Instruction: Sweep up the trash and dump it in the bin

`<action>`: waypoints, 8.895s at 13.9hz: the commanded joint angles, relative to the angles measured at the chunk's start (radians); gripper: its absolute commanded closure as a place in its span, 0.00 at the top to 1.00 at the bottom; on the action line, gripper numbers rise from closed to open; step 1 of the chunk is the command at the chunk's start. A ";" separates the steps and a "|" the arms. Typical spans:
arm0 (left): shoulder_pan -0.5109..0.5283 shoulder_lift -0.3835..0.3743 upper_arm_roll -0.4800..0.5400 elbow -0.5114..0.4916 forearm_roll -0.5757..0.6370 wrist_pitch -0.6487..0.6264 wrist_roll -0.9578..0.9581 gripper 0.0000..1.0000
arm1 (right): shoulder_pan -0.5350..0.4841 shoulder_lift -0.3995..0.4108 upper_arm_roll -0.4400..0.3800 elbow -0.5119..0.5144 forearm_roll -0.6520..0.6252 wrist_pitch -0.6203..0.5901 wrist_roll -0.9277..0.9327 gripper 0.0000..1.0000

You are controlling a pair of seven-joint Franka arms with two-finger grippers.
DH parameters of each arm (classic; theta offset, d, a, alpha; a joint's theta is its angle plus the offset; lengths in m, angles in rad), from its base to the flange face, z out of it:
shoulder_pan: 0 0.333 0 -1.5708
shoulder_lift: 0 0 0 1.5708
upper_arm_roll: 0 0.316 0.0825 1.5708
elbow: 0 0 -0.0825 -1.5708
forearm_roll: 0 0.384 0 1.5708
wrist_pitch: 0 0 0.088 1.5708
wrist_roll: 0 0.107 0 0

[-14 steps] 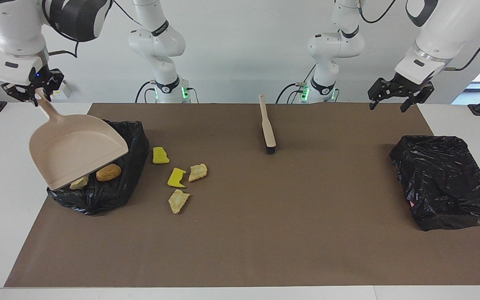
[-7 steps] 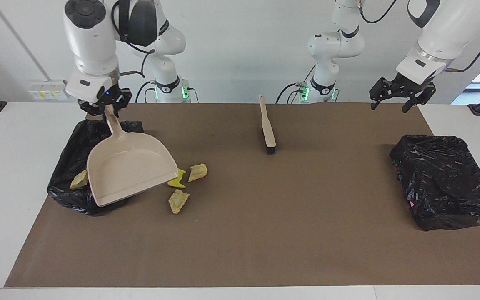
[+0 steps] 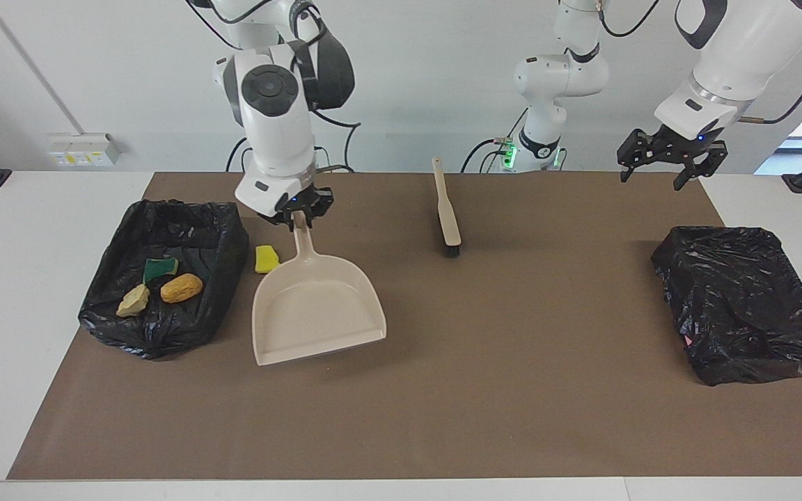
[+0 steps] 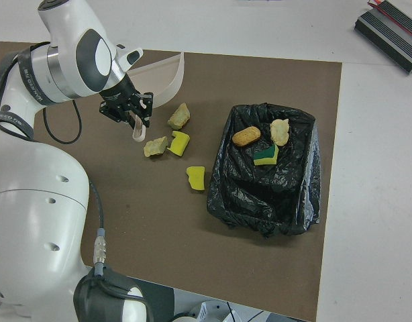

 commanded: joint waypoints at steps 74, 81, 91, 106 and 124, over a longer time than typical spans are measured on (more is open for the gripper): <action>-0.467 0.427 -0.015 -0.093 -0.076 0.514 -0.674 0.87 | 0.573 -0.110 0.048 -0.599 0.256 0.669 0.556 0.90; -0.483 0.415 -0.016 -0.131 -0.076 0.514 -0.680 0.48 | 0.587 -0.114 0.047 -0.601 0.254 0.629 0.565 0.03; -0.409 0.415 -0.006 -0.039 -0.039 0.474 -0.508 0.00 | 0.527 -0.172 0.031 -0.532 0.205 0.444 0.611 0.00; -0.225 0.407 -0.004 0.010 0.030 0.339 0.361 0.00 | -0.077 -0.245 0.038 -0.516 -0.184 0.197 0.253 0.00; -0.434 0.227 -0.015 -0.321 0.299 0.446 0.659 0.00 | 0.009 -0.025 0.050 -0.451 0.036 0.356 0.152 0.00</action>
